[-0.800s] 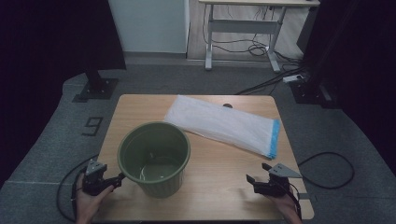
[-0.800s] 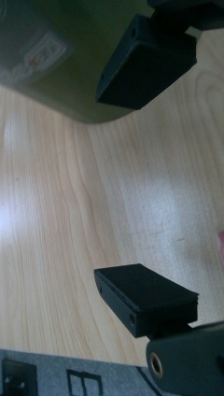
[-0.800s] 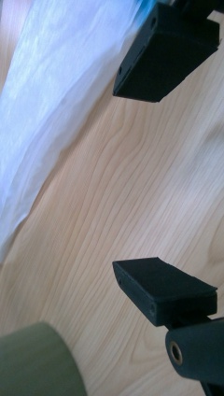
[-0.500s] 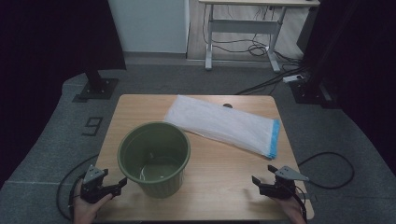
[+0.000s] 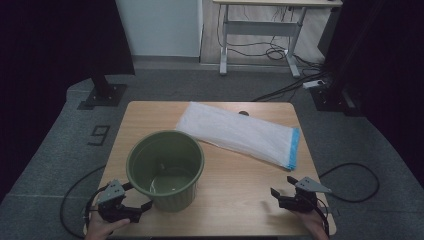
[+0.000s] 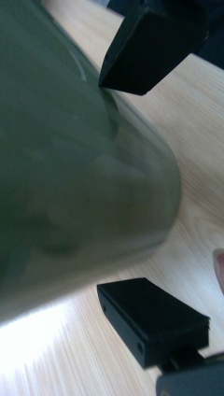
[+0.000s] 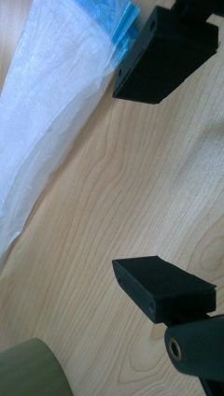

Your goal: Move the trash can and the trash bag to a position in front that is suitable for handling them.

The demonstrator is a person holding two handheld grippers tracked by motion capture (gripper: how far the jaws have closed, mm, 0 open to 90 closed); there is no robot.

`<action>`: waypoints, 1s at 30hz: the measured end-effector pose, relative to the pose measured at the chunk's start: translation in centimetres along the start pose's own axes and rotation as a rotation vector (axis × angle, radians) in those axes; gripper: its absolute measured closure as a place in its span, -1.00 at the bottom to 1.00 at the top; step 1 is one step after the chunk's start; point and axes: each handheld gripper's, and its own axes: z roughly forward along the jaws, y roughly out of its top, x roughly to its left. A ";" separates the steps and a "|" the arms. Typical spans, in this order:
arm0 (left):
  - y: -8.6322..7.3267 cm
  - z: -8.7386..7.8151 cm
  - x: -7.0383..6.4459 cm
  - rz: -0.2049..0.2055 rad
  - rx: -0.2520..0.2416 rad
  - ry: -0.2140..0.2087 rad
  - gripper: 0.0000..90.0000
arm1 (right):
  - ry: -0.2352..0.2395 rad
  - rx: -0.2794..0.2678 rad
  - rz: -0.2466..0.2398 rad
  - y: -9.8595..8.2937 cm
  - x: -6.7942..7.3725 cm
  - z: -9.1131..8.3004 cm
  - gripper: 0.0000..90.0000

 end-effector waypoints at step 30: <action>8.8 12.3 -0.5 0.054 0.039 -0.077 -0.86 | 0.014 -0.019 0.009 0.1 -0.4 -0.2 -0.67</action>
